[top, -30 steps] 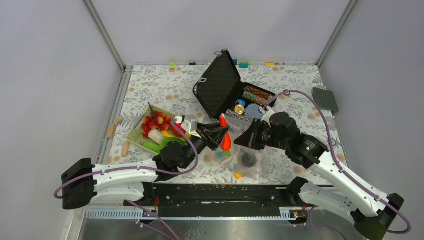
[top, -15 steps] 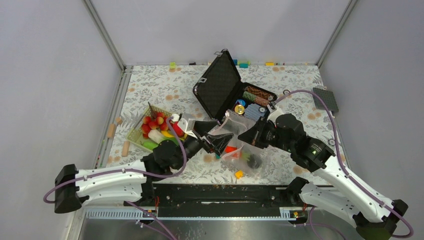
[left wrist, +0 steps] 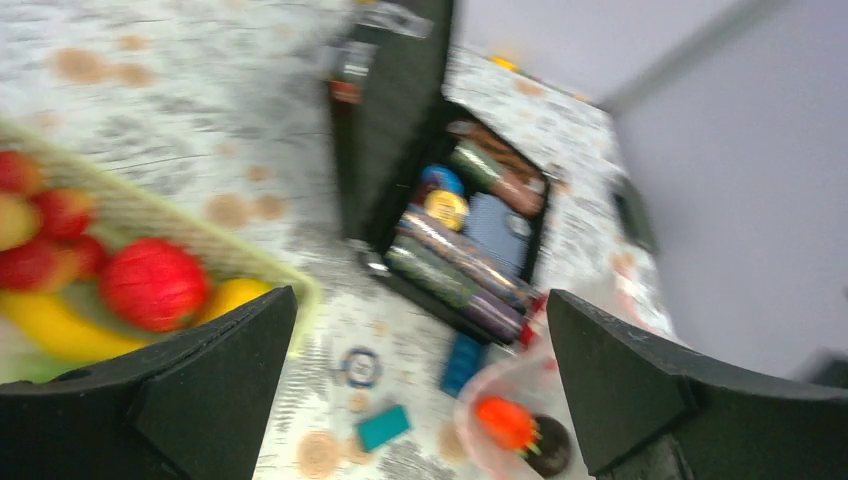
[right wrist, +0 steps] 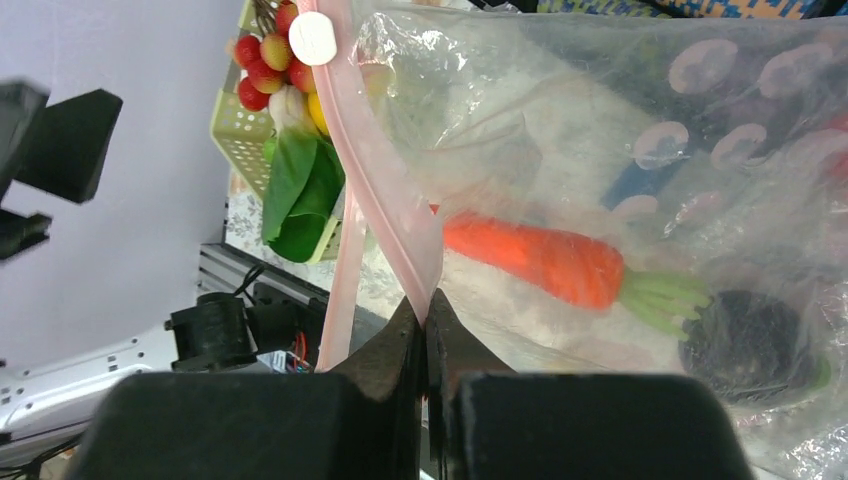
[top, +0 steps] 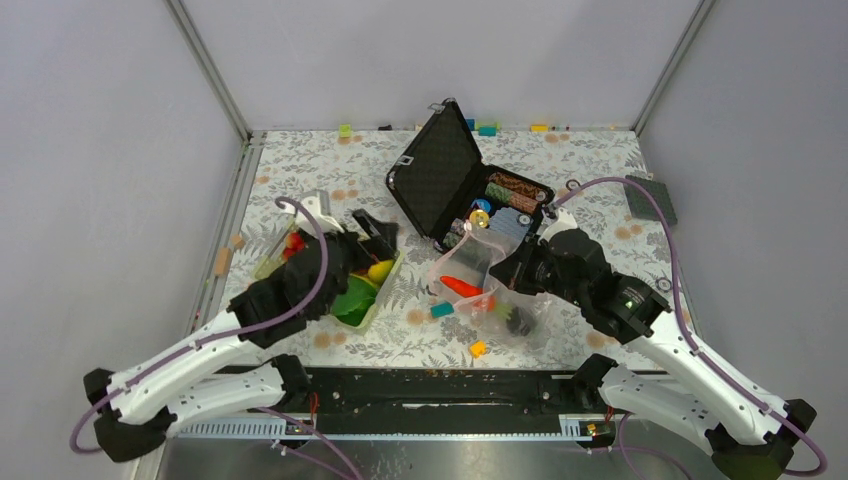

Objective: Place the food in the zip-top bag and seal the zipper
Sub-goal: Pick up the fake fruit from the bin.

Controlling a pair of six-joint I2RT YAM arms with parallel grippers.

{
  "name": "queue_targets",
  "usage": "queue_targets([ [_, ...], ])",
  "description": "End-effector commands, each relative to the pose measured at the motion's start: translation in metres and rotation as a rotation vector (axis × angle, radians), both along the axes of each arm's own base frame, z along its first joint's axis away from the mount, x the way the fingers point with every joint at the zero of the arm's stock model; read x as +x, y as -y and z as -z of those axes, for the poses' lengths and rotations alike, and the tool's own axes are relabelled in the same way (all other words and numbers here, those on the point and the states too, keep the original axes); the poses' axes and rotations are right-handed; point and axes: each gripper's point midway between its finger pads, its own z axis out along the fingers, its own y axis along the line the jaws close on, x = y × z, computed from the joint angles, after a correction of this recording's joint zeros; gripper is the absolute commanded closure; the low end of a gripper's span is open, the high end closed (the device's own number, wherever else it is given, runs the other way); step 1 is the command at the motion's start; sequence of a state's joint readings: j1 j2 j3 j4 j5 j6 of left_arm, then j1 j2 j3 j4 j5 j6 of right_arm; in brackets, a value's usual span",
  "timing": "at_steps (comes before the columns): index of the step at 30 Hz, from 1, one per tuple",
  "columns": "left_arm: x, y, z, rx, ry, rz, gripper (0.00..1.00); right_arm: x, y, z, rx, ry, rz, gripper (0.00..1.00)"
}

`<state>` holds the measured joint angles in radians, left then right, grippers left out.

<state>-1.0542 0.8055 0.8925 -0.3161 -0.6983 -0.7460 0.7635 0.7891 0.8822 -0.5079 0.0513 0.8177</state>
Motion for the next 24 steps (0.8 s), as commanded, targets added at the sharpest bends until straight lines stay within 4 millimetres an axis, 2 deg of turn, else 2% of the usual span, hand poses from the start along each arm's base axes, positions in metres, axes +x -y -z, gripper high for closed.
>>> queue_targets([
  [1, 0.022, -0.063, 0.034, 0.013, -0.164, -0.198, 0.01, 0.005, 0.007, -0.004, -0.050, 0.044, 0.005, 1.00],
  [5, 0.057, -0.106, 0.050, 0.073, -0.221, -0.339, 0.01, 0.003, 0.006, 0.000, -0.067, 0.036, -0.018, 1.00],
  [9, 0.096, -0.142, 0.065, 0.144, -0.270, -0.431, 0.01, 0.003, 0.007, 0.002, -0.080, 0.041, -0.024, 1.00],
  [14, 0.137, -0.170, 0.080, 0.253, -0.273, -0.462, 0.01, 0.004, 0.006, 0.005, -0.084, 0.048, -0.030, 1.00],
  [16, 0.148, -0.179, 0.093, 0.289, -0.309, -0.451, 0.01, 0.004, 0.006, 0.006, -0.092, 0.053, -0.035, 1.00],
  [21, 0.169, -0.193, 0.121, 0.361, -0.364, -0.410, 0.03, 0.005, 0.008, 0.007, -0.103, 0.067, -0.037, 0.99],
  [24, 0.174, -0.200, 0.137, 0.436, -0.431, -0.409, 0.12, 0.005, 0.009, 0.008, -0.108, 0.073, -0.038, 0.99],
])
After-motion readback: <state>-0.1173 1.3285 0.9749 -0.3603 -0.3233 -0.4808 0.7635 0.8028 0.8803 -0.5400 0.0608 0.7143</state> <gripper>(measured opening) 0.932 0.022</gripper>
